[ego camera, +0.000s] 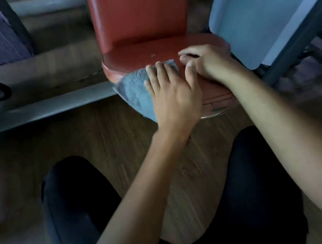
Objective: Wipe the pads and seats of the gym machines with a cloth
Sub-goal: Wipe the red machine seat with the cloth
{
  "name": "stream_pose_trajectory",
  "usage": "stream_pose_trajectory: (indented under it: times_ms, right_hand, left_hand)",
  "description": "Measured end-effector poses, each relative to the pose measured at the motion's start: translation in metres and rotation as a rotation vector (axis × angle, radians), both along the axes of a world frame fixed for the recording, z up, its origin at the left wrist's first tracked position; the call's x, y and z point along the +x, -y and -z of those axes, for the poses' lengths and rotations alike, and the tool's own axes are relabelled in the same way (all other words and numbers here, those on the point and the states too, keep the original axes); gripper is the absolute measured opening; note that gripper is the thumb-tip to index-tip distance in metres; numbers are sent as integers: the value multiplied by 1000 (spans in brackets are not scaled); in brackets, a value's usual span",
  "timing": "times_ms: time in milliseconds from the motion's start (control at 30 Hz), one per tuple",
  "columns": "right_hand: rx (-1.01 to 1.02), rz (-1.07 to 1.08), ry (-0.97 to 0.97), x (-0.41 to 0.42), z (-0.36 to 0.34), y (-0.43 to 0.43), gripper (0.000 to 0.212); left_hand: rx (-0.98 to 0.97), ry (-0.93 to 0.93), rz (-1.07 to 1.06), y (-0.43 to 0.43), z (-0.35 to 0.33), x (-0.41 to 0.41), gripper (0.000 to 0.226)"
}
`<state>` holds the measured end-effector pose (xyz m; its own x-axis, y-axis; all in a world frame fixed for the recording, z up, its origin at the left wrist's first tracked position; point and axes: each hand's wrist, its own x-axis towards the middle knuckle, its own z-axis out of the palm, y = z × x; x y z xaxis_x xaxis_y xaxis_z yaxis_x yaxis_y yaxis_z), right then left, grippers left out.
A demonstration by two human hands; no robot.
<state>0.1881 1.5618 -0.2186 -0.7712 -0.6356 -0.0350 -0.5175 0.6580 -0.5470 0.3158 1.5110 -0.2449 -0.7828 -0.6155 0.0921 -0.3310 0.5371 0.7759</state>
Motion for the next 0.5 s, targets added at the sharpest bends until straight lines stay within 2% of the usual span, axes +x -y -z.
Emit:
stream_pose_trajectory:
  times_ms: [133, 167, 233, 300, 367, 400, 500]
  right_hand:
    - [-375, 145, 118, 3, -7, -8, 23]
    - [-417, 175, 127, 3, -8, -8, 22]
    - [-440, 210, 111, 9, -16, -4, 24]
    - [-439, 204, 86, 20, -27, 9, 26]
    - [-381, 182, 64, 35, -37, 26, 32]
    - [-324, 160, 49, 43, -39, 37, 35]
    - [-59, 90, 3, 61, -33, 74, 37]
  left_hand:
    - [-199, 197, 200, 33, -11, -17, 66]
    - [-199, 218, 245, 40, -18, -22, 62]
    - [-6, 220, 285, 58, -33, -26, 53]
    - [309, 45, 253, 81, -41, -24, 37]
    - [441, -183, 85, 105, -39, -19, 17]
    - [411, -216, -3, 116, -36, -16, 18]
    - [171, -131, -137, 143, -25, -13, 29]
